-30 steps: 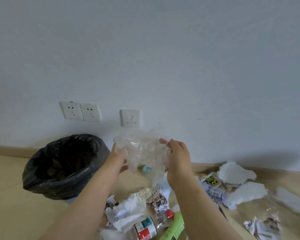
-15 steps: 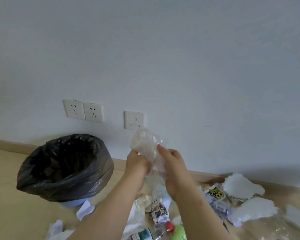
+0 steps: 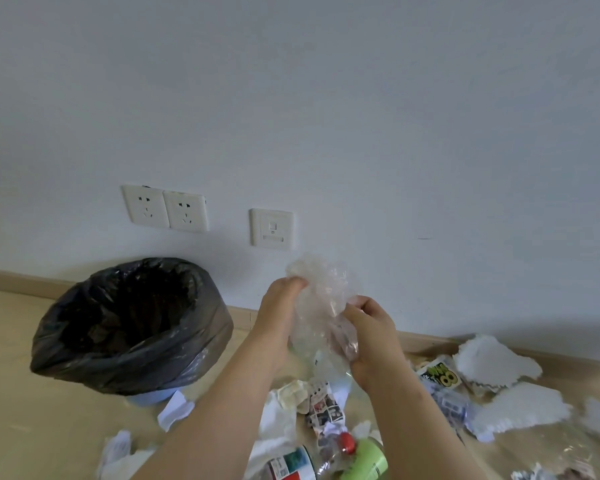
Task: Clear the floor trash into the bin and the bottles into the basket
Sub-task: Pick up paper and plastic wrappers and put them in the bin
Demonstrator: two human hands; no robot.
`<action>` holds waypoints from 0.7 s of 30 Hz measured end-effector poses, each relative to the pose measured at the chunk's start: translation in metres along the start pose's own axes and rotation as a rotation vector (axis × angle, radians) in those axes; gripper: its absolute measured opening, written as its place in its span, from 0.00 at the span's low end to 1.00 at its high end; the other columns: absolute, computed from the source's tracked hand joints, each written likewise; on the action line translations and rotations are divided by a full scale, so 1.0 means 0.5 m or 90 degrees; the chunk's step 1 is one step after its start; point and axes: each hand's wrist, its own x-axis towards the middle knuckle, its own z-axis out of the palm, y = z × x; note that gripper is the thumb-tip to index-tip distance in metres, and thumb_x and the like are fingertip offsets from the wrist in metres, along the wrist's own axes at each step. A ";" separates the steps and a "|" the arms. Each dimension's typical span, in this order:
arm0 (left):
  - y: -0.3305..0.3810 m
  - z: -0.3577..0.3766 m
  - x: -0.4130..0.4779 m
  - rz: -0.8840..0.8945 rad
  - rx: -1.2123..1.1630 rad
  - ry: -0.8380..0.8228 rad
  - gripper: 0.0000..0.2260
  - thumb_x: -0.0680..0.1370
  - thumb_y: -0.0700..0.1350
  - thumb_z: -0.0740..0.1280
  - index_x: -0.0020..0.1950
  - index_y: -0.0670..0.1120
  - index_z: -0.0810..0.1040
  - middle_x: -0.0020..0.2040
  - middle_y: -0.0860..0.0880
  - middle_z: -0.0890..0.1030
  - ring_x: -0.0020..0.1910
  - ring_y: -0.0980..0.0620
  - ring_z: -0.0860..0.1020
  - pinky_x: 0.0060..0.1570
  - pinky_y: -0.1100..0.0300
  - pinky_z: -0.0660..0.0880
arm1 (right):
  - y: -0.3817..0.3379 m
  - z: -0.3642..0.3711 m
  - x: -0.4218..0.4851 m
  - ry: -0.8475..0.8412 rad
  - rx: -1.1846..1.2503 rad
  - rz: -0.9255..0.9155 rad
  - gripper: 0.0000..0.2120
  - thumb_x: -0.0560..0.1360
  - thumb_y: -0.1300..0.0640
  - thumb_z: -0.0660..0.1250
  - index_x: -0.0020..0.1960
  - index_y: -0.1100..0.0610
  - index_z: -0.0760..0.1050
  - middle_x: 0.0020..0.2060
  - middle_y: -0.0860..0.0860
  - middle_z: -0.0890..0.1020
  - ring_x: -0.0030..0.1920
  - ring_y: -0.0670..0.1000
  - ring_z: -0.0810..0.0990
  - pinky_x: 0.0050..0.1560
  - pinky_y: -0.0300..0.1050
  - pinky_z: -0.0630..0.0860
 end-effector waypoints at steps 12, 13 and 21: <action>0.003 -0.040 -0.004 -0.096 -0.017 0.032 0.09 0.78 0.34 0.61 0.51 0.47 0.72 0.32 0.46 0.75 0.22 0.53 0.71 0.20 0.66 0.67 | 0.036 0.024 -0.008 -0.002 -0.057 0.040 0.08 0.75 0.54 0.65 0.42 0.57 0.79 0.42 0.53 0.80 0.44 0.53 0.77 0.47 0.47 0.73; 0.002 -0.053 -0.001 -0.077 0.009 0.085 0.08 0.78 0.34 0.60 0.49 0.47 0.72 0.36 0.46 0.74 0.26 0.52 0.71 0.21 0.65 0.66 | 0.047 0.029 -0.003 0.004 -0.082 0.047 0.07 0.76 0.53 0.65 0.47 0.55 0.79 0.46 0.51 0.79 0.49 0.52 0.77 0.54 0.49 0.72; 0.043 -0.267 0.057 0.236 0.263 0.519 0.11 0.77 0.41 0.60 0.58 0.42 0.73 0.51 0.42 0.78 0.46 0.42 0.76 0.40 0.56 0.72 | 0.122 0.091 -0.006 0.026 -0.177 0.036 0.04 0.78 0.57 0.62 0.51 0.52 0.74 0.51 0.51 0.77 0.54 0.52 0.74 0.54 0.46 0.69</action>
